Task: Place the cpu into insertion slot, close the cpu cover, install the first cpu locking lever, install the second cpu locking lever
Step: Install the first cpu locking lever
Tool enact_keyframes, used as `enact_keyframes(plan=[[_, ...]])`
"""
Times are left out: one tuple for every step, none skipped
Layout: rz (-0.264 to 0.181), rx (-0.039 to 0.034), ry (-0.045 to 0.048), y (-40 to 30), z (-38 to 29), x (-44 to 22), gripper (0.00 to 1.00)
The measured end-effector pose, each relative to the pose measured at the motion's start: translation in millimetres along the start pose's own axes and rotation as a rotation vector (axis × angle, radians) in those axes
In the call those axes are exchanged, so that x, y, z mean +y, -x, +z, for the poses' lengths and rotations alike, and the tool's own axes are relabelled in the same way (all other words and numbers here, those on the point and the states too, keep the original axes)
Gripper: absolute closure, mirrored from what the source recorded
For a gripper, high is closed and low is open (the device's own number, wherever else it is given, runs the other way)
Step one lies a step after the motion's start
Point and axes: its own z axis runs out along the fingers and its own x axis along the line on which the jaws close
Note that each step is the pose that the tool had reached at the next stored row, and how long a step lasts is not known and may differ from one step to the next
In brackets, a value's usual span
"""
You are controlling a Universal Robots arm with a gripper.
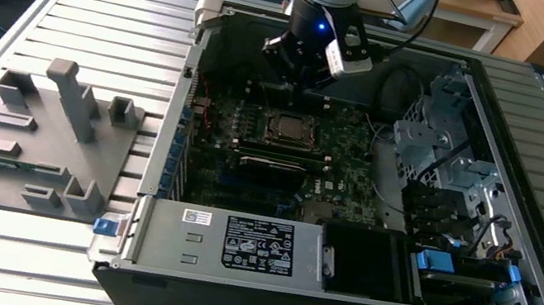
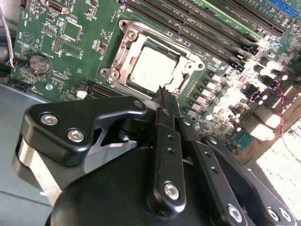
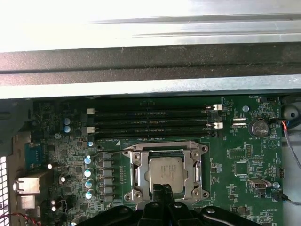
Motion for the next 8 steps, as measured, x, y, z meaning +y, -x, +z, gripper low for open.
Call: enact_keyframes(plan=[[0.0, 0.0002, -0.0002, 0.0, -0.7, 0.0, 0.9], [0.0, 0.0001, -0.0002, 0.0, -0.7, 0.0, 0.9], [0.0, 0.0002, -0.0002, -0.5, -0.7, -0.1, 0.9], [0.0, 0.0001, -0.0002, -1.0, -0.7, -0.1, 0.9], [0.0, 0.0001, -0.0002, -1.0, -0.7, -0.1, 0.9], [0.0, 0.0002, -0.0002, -1.1, -0.7, -0.1, 0.9], [0.0, 0.0001, -0.0003, -1.1, -0.7, -0.1, 0.9], [0.0, 0.0002, -0.0002, -1.1, -0.7, -0.1, 0.9]])
